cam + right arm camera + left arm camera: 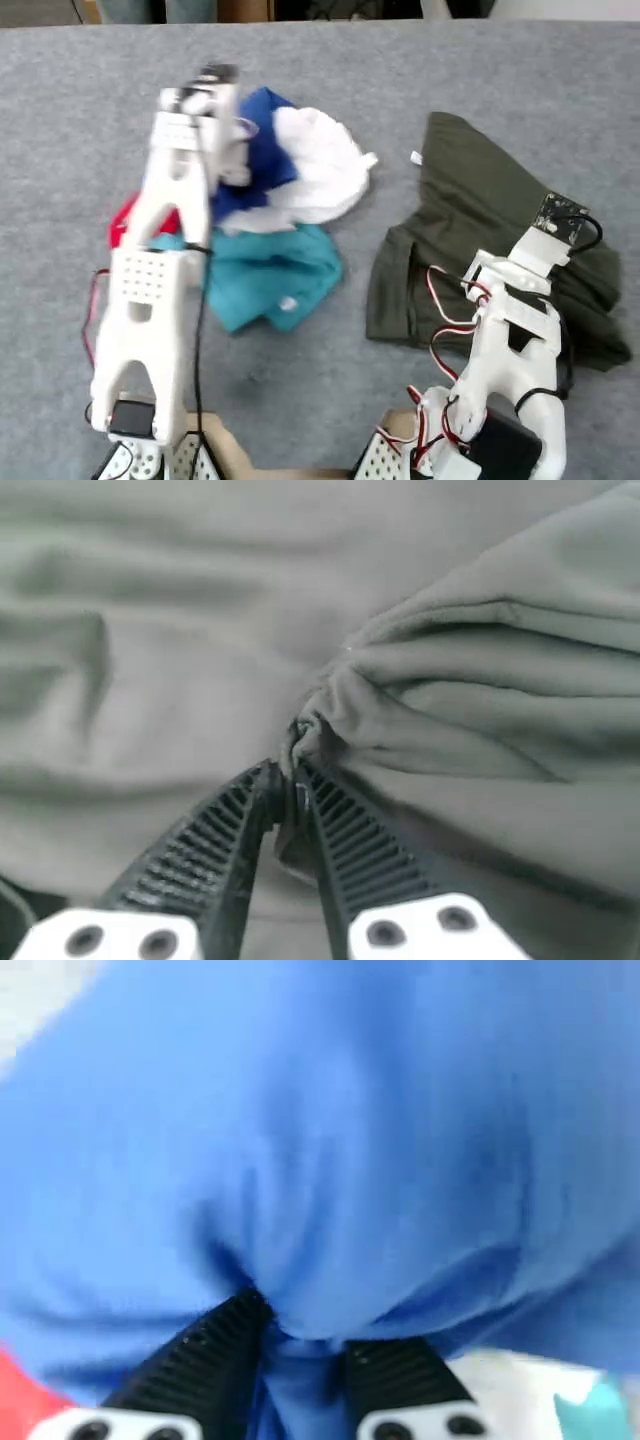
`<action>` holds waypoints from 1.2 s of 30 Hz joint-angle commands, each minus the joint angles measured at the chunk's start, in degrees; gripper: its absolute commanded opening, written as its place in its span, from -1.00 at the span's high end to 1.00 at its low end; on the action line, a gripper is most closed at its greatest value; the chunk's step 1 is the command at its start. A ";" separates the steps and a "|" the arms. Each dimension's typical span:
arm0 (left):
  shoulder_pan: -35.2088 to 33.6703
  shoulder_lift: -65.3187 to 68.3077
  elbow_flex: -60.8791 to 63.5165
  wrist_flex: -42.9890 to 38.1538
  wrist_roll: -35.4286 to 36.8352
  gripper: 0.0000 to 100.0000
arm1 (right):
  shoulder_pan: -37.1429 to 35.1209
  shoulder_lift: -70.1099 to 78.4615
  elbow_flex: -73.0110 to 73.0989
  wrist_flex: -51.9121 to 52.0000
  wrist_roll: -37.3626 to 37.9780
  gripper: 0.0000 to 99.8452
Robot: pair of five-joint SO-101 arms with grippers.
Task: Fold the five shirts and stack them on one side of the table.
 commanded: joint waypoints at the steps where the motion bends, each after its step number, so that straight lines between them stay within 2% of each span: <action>1: -16.40 -5.36 -2.42 0.09 -5.27 0.94 | -0.88 0.04 -0.13 -1.05 -0.35 0.97; 8: -32.40 -14.95 -4.79 0.09 -12.04 0.94 | -0.88 0.04 -0.13 -1.05 -0.35 0.97; 12: -40.31 -19.34 -4.79 -0.09 -12.75 0.94 | -0.88 0.04 -0.13 -1.05 -0.35 0.97; 16: -49.19 -22.24 -4.79 -4.04 -12.13 0.94 | -0.88 0.04 -0.04 -1.05 -0.35 0.97; 22: -58.42 -24.62 -4.79 -10.20 -5.19 0.94 | -0.88 -0.48 -0.84 -0.62 -0.26 0.97; 25: -58.68 -26.55 -5.58 -9.67 -4.66 0.86 | -0.97 -0.48 -3.65 2.02 -0.18 0.97; 28: -56.57 -29.54 -7.87 -5.54 -4.57 0.61 | -1.05 -0.48 -10.07 10.02 -0.09 0.97; 31: -49.98 -32.18 -9.19 0.44 -4.92 0.40 | -2.90 -0.40 -16.31 20.04 -0.09 0.97; 33: -45.05 -34.20 -6.55 0.35 -4.92 0.39 | -5.36 -0.40 -19.21 24.97 -0.35 0.94; 36: -36.62 -38.68 0.66 0.35 -5.01 0.38 | -9.23 -0.40 -21.76 30.15 -0.35 0.76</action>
